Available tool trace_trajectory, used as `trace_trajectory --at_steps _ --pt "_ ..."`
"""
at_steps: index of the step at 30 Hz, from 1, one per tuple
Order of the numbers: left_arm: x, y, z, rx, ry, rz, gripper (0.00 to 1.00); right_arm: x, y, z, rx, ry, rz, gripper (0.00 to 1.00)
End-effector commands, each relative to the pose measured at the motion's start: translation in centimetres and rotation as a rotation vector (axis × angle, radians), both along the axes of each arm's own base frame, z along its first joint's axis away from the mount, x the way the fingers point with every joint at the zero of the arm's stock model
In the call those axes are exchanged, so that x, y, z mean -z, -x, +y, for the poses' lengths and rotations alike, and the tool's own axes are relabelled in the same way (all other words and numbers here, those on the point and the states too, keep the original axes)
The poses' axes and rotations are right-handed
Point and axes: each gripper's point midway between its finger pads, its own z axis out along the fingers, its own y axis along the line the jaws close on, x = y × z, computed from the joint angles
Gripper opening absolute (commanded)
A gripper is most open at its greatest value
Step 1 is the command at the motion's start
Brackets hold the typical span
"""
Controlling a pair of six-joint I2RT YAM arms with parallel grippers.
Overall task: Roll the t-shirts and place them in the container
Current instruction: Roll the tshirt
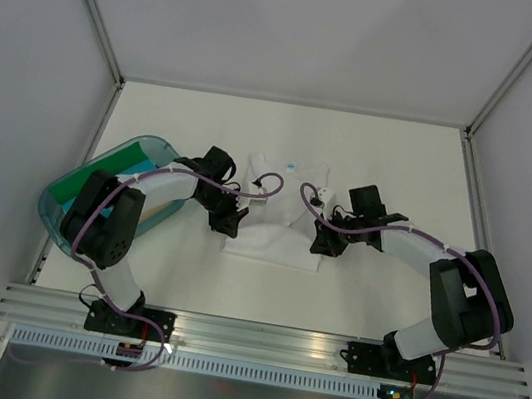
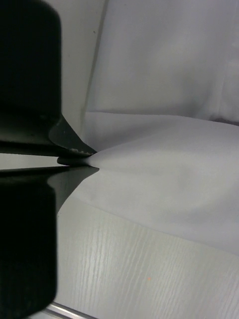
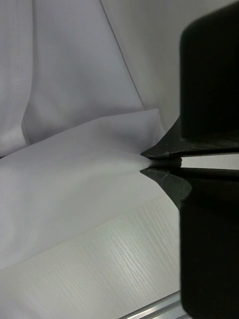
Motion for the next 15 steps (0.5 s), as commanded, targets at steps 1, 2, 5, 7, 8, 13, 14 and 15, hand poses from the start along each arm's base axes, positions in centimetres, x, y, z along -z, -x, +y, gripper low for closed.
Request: trace_trajectory --at_steps 1,2,5,7,8,13,14,15 --pt "-2.6 1.2 -0.9 0.068 0.083 0.027 0.11 -1.6 0.0 1.3 -0.054 -0.075 0.007 0.10" --pt "-2.9 1.4 -0.9 0.073 0.088 0.025 0.03 -1.7 0.2 1.4 -0.060 -0.078 0.012 0.07" --pt "-3.8 2.4 -0.7 0.082 0.091 0.056 0.02 -2.7 1.2 1.6 -0.093 -0.108 0.038 0.00" --pt "-4.5 2.9 -0.6 0.103 0.094 0.064 0.02 -3.5 2.2 1.8 -0.112 -0.136 0.064 0.00" --pt "-4.9 3.9 -0.3 0.108 0.087 0.098 0.02 -3.8 2.7 1.8 -0.126 -0.147 0.074 0.00" --pt "-6.5 6.1 0.0 0.162 0.121 0.128 0.02 -4.9 5.6 1.8 -0.186 -0.202 0.130 0.00" --pt "-6.3 6.6 0.3 0.163 0.112 0.141 0.02 -4.7 5.8 1.8 -0.186 -0.208 0.139 0.00" --pt "-5.7 7.0 0.6 0.158 0.099 0.170 0.02 -4.3 6.0 1.8 -0.175 -0.214 0.157 0.00"
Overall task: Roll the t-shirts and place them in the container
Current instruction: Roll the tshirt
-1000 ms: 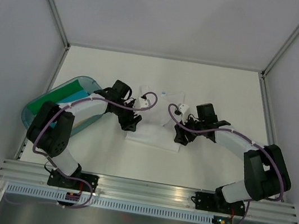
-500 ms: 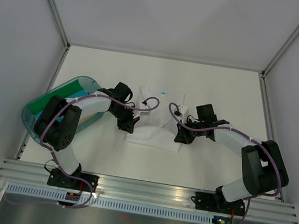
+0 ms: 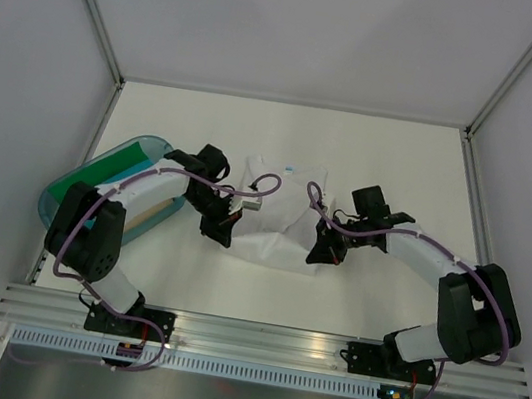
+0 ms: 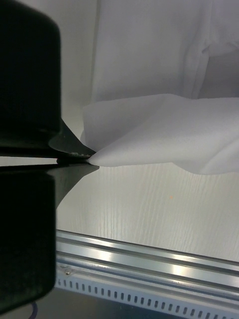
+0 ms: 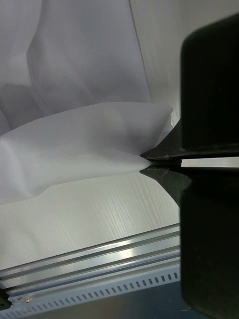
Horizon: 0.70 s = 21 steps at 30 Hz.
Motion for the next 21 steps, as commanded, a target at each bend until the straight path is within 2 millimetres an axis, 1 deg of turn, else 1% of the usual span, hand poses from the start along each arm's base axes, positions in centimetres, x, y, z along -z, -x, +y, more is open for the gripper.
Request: trace_trajectory --at_steps 1,2,3,5,6,8,10,11,12,13,14,18,19,20,21 --pt "-0.8 2.1 0.3 0.054 0.035 0.051 0.02 -0.8 1.5 0.7 -0.046 -0.083 0.048 0.00" --pt "-0.4 2.4 0.4 0.048 0.025 0.073 0.02 -0.3 1.4 0.7 -0.039 -0.072 0.070 0.00" --pt "0.2 2.5 0.5 0.044 0.011 0.099 0.02 -0.3 1.3 0.8 -0.039 -0.070 0.078 0.00" --pt "0.7 2.2 0.7 0.020 -0.004 0.127 0.02 0.3 1.2 0.7 -0.035 -0.052 0.104 0.00" --pt "0.7 1.6 0.7 0.008 -0.003 0.128 0.02 0.4 0.9 0.8 -0.032 -0.049 0.107 0.00" --pt "1.5 0.8 1.3 -0.024 -0.015 0.155 0.02 1.0 0.7 0.7 -0.012 -0.025 0.133 0.00" --pt "2.1 -0.4 1.7 -0.053 -0.028 0.156 0.02 1.6 -0.1 0.6 0.029 0.002 0.148 0.00" --pt "3.0 -0.6 2.0 -0.065 -0.054 0.180 0.02 2.3 -0.3 0.4 0.041 0.020 0.169 0.00" --pt "3.2 -1.3 1.9 -0.073 -0.060 0.174 0.02 2.4 -0.8 0.3 0.058 0.027 0.173 0.00" --pt "3.9 -1.6 2.0 -0.079 -0.080 0.187 0.02 2.7 -1.1 0.1 0.082 0.043 0.182 0.00" --pt "4.0 -2.1 1.9 -0.085 -0.080 0.180 0.02 3.1 -1.3 0.0 0.093 0.054 0.192 0.00" --pt "4.7 -3.1 1.8 -0.101 -0.094 0.174 0.03 3.7 -2.1 -0.6 0.138 0.084 0.201 0.00" --pt "4.7 -3.3 1.7 -0.104 -0.097 0.168 0.04 3.9 -2.2 -0.6 0.143 0.089 0.202 0.01" --pt "4.8 -3.5 1.7 -0.103 -0.097 0.164 0.05 3.9 -2.3 -0.7 0.153 0.094 0.202 0.04" --pt "4.9 -3.5 1.7 -0.102 -0.099 0.164 0.09 4.0 -2.5 -0.8 0.160 0.098 0.200 0.07"
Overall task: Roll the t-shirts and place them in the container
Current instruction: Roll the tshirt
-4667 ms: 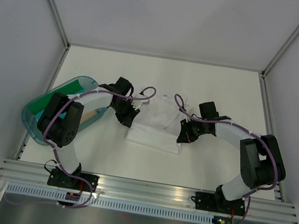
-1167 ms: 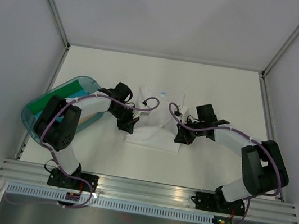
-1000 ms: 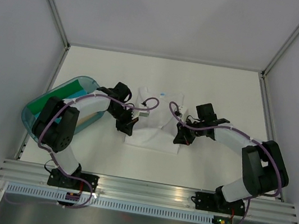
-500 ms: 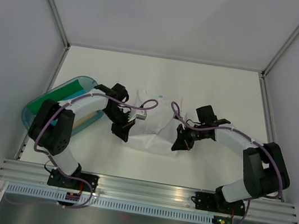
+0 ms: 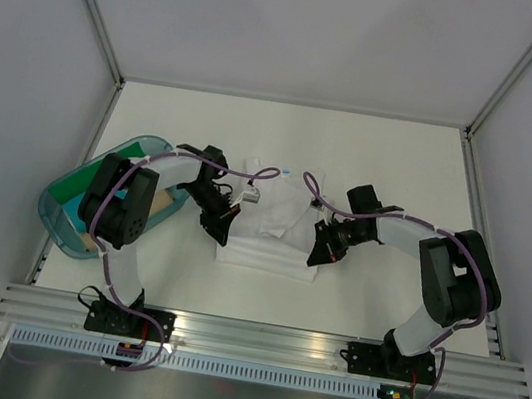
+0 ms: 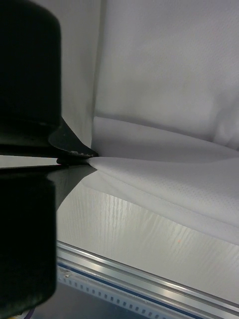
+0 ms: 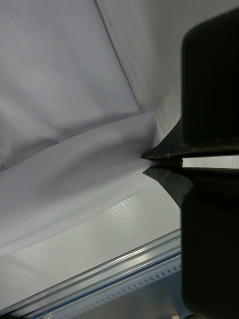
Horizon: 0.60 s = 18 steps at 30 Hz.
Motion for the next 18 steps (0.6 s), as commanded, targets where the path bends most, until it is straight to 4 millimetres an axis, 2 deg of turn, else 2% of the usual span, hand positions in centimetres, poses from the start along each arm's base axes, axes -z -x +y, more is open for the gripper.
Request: trace_trajectory --at_steps 1,3,6,12,15,18 --pt "0.0 -1.7 -0.1 -0.012 -0.016 -0.047 0.10 -0.2 -1.7 -0.1 0.039 0.017 -0.033 0.10" --pt "0.2 -2.0 -0.1 -0.015 -0.021 -0.048 0.16 0.1 -1.9 -0.2 0.050 0.029 -0.026 0.21" --pt "-0.1 -2.3 -0.2 -0.020 -0.022 -0.059 0.29 0.1 -2.2 0.0 0.058 0.029 -0.023 0.31" --pt "-2.4 -4.3 -0.8 -0.068 -0.010 -0.130 0.42 -1.3 -4.3 -0.7 0.104 0.077 -0.134 0.41" --pt "-3.1 -5.6 -0.8 -0.082 -0.018 -0.186 0.43 -2.3 -5.1 -1.0 0.115 0.099 -0.185 0.44" --pt "-3.2 -6.2 -0.3 -0.095 -0.048 -0.220 0.44 -2.5 -4.9 -1.4 0.107 0.113 -0.195 0.47"
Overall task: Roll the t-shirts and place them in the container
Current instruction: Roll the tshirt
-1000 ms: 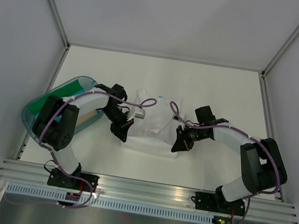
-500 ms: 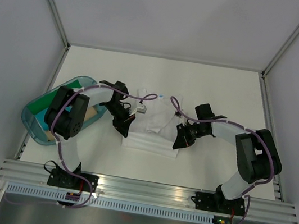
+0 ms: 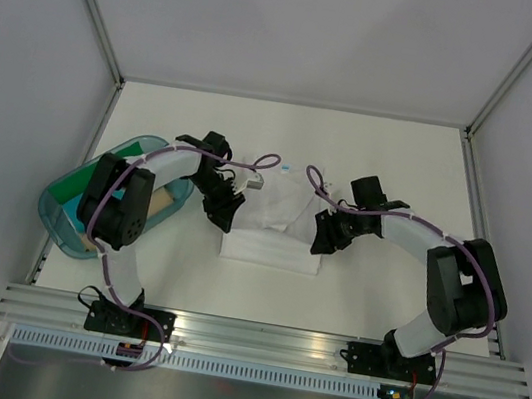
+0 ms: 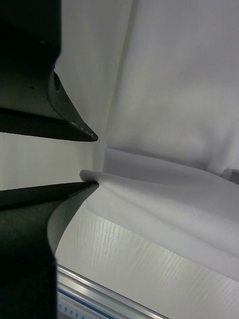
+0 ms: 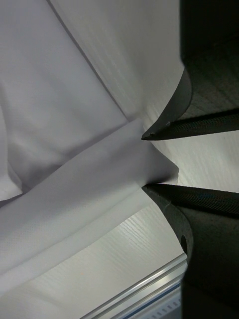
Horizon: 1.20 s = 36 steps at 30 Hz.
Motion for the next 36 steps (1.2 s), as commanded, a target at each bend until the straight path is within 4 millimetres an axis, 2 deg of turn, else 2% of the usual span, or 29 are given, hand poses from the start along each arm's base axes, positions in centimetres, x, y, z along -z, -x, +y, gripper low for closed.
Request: trace_trajectory --at_steps 1,4,7,9,10,11,12,13,14,15,16,17,18,19,20,21,22,24,25,26,27,31,32,36 --pt "-2.2 -2.4 0.1 -0.044 -0.019 -0.118 0.44 -1.5 -1.7 -0.6 0.010 0.033 -0.094 0.47" --pt "-3.0 -2.8 0.1 -0.055 -0.014 -0.160 0.44 -1.8 -1.6 -1.2 0.019 0.066 -0.110 0.47" --pt "-6.5 -3.2 -0.3 -0.034 0.038 -0.329 0.44 -3.5 -3.0 -1.9 0.051 0.096 -0.214 0.48" --pt "-7.3 -2.6 -0.5 0.017 0.025 -0.432 0.44 -5.0 -3.9 -2.4 0.069 0.115 -0.298 0.49" --pt "-6.6 -2.2 -0.5 0.036 0.021 -0.481 0.45 -5.3 -4.6 -3.1 0.085 0.146 -0.344 0.50" --pt "-8.1 -1.3 -1.2 0.075 0.042 -0.567 0.46 -5.6 -4.9 -3.4 0.094 0.163 -0.372 0.50" --pt "-8.1 -1.2 -1.2 0.108 0.027 -0.636 0.47 -6.5 -5.1 -3.7 0.100 0.167 -0.415 0.49" --pt "-6.2 0.6 -0.8 0.146 0.010 -0.633 0.49 -6.3 -5.1 -3.9 0.101 0.172 -0.433 0.50" --pt "-6.4 1.3 -2.1 0.204 0.038 -0.701 0.52 -6.4 -5.2 -4.1 0.105 0.178 -0.454 0.51" --pt "-6.7 1.7 -2.1 0.240 0.029 -0.771 0.53 -6.8 -5.1 -4.1 0.102 0.174 -0.482 0.51" --pt "-4.9 3.3 -1.7 0.267 0.010 -0.756 0.54 -6.5 -4.8 -4.1 0.095 0.174 -0.492 0.53" --pt "-4.8 4.0 -2.9 0.303 0.034 -0.793 0.57 -6.6 -4.7 -4.2 0.095 0.175 -0.504 0.59" --pt "-3.6 4.9 -2.4 0.315 0.007 -0.794 0.58 -6.6 -4.3 -4.2 0.081 0.174 -0.525 0.59" --pt "-3.2 5.2 -2.7 0.327 0.000 -0.808 0.58 -6.5 -3.8 -4.0 0.052 0.175 -0.538 0.59" --pt "-2.9 5.2 -3.2 0.337 -0.014 -0.849 0.58 -7.1 -3.5 -4.1 0.003 0.193 -0.605 0.59" --pt "-1.9 5.5 -3.0 0.347 -0.031 -0.850 0.58 -7.1 -3.0 -4.0 -0.042 0.208 -0.641 0.59" --pt "-1.6 5.4 -3.0 0.353 -0.039 -0.865 0.59 -5.6 -0.9 -3.2 -0.133 0.221 -0.648 0.59" --pt "-0.8 4.9 -2.8 0.361 -0.057 -0.909 0.59 -4.7 1.7 -2.8 -0.277 0.241 -0.730 0.60" --pt "-0.3 4.8 -2.7 0.368 -0.067 -0.911 0.60 -4.6 3.2 -1.4 -0.356 0.215 -0.760 0.63" --pt "-0.1 4.8 -2.7 0.373 -0.069 -0.917 0.59 -4.9 3.9 -1.0 -0.377 0.195 -0.792 0.64" --pt "0.2 5.0 -2.7 0.379 -0.064 -0.913 0.59 -4.0 5.0 -0.6 -0.414 0.180 -0.792 0.65" --pt "1.6 5.9 -2.8 0.423 -0.058 -0.898 0.59 -2.1 6.3 -0.4 -0.484 0.211 -0.769 0.65" --pt "2.0 5.9 -2.6 0.418 -0.067 -0.887 0.59 -1.1 6.3 -0.7 -0.491 0.246 -0.748 0.65" --pt "2.7 5.7 -2.2 0.405 -0.104 -0.869 0.57 -0.7 5.0 -0.4 -0.478 0.310 -0.784 0.65"
